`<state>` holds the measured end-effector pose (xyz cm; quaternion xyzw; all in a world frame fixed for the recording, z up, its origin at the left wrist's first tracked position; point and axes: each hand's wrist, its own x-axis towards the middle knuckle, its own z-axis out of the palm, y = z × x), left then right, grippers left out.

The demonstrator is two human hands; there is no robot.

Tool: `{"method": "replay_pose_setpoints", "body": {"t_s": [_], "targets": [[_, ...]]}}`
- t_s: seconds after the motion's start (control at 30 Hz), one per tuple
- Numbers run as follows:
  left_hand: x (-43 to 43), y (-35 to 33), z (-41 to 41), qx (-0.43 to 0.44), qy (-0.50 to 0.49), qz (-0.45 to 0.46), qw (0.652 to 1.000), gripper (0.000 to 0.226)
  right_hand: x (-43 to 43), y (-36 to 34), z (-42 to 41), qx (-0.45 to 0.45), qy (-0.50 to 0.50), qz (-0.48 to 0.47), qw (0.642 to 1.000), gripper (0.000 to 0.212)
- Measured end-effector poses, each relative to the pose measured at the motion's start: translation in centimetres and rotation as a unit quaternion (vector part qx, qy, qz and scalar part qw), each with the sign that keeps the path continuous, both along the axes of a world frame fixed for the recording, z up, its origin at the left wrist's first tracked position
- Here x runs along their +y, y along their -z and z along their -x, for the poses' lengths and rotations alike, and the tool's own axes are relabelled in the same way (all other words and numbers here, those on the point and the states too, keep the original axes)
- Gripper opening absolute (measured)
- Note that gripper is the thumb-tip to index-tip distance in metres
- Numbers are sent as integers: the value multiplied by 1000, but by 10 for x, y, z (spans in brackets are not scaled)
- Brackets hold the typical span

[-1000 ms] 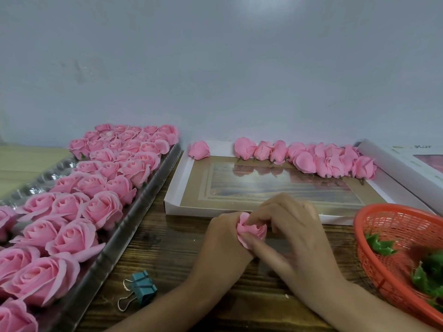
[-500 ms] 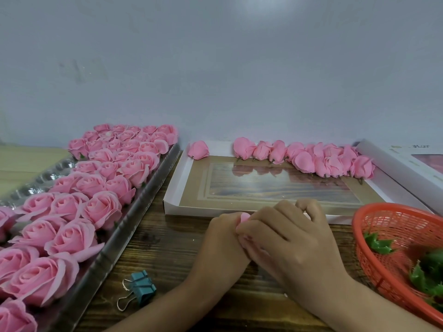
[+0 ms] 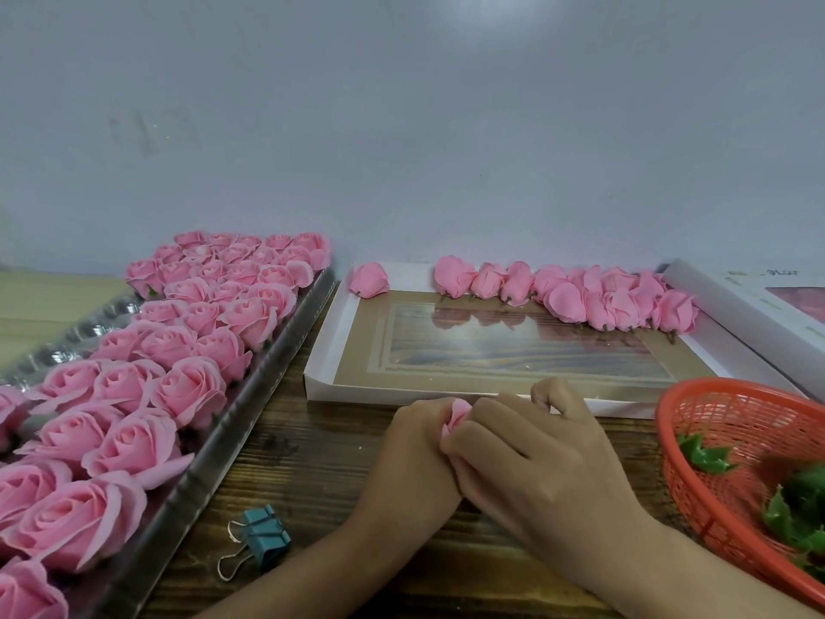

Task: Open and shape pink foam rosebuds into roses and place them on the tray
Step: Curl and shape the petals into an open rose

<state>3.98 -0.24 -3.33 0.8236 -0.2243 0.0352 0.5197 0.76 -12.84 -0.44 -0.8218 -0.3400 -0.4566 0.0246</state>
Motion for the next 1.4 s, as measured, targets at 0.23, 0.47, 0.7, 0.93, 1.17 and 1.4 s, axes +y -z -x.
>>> {"method": "replay_pose_setpoints", "body": {"t_s": [0.23,0.47,0.7,0.93,1.17,1.4], "targets": [[3,-16,7,-15,0,98,995,58,0,-3,5,125,-66,-28,990,19],[12,-21,7,-12,27,181,983,33,-6,4,3,227,-163,-138,950,40],[9,-19,7,-71,-42,138,987,37,-6,7,0,283,-197,-372,862,21],[9,-20,10,-97,-10,117,988,44,-4,8,-5,331,-174,-392,840,18],[9,-21,9,-106,-9,106,989,42,-5,6,-5,328,-173,-375,849,20],[9,-20,9,-99,-15,94,991,38,-5,7,-4,320,-159,-361,861,18]]}}
